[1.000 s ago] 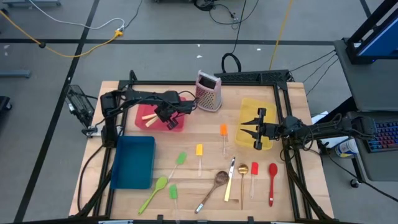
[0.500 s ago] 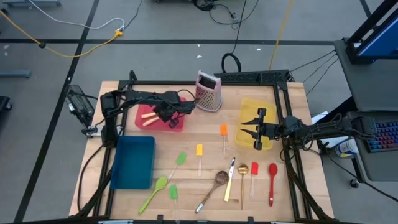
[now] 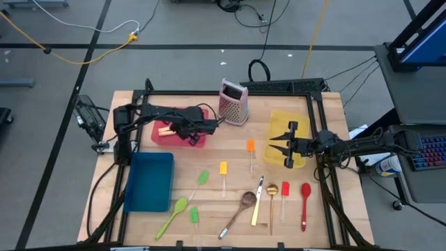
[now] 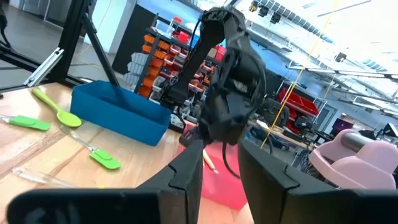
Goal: Pick & Place Kitchen Items
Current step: Put the yellow knife into the red bin
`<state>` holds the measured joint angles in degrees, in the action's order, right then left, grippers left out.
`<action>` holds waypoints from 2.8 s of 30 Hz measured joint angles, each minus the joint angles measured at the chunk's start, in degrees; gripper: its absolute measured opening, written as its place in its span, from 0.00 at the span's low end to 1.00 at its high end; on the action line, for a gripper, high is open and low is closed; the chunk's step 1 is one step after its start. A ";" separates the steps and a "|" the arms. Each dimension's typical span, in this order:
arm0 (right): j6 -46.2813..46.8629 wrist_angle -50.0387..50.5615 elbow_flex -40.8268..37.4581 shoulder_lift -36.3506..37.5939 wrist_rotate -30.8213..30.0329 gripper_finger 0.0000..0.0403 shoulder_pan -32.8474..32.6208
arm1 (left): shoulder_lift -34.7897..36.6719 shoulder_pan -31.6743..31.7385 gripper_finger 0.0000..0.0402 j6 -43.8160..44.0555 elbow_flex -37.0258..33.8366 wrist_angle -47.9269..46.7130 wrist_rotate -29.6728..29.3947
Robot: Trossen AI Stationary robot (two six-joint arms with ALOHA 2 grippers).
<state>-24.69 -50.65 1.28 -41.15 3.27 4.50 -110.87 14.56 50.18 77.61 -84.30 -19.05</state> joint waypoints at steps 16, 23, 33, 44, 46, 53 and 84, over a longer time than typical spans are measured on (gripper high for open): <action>17.89 12.63 0.00 -0.04 2.02 0.24 -4.20 | 5.20 -22.48 0.20 -0.44 11.16 16.87 -7.88; 24.59 -4.61 0.00 -0.02 7.71 0.30 -11.44 | 5.11 -32.85 0.20 -10.23 11.11 31.52 -13.82; 28.90 2.11 5.87 -4.33 16.14 0.37 -22.47 | 5.11 -39.31 0.20 -18.79 11.11 41.46 -14.31; 26.61 19.46 20.92 -28.76 14.92 0.38 -29.68 | 5.11 -38.51 0.20 -18.55 11.09 41.22 -15.56; 24.25 25.00 22.60 -33.03 14.95 0.38 -29.20 | 5.11 -38.25 0.20 -18.49 11.09 41.24 -15.56; 18.33 28.11 28.72 -44.24 17.96 0.38 -25.90 | 5.11 -37.35 0.20 -18.43 11.09 41.25 -13.63; 4.24 27.03 37.03 -63.54 25.97 0.10 -19.27 | 5.11 -41.80 0.20 -18.15 11.05 41.28 -12.49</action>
<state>-20.45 -23.62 38.30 -104.68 29.23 -14.77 -105.75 -27.24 32.03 88.66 -43.02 -31.53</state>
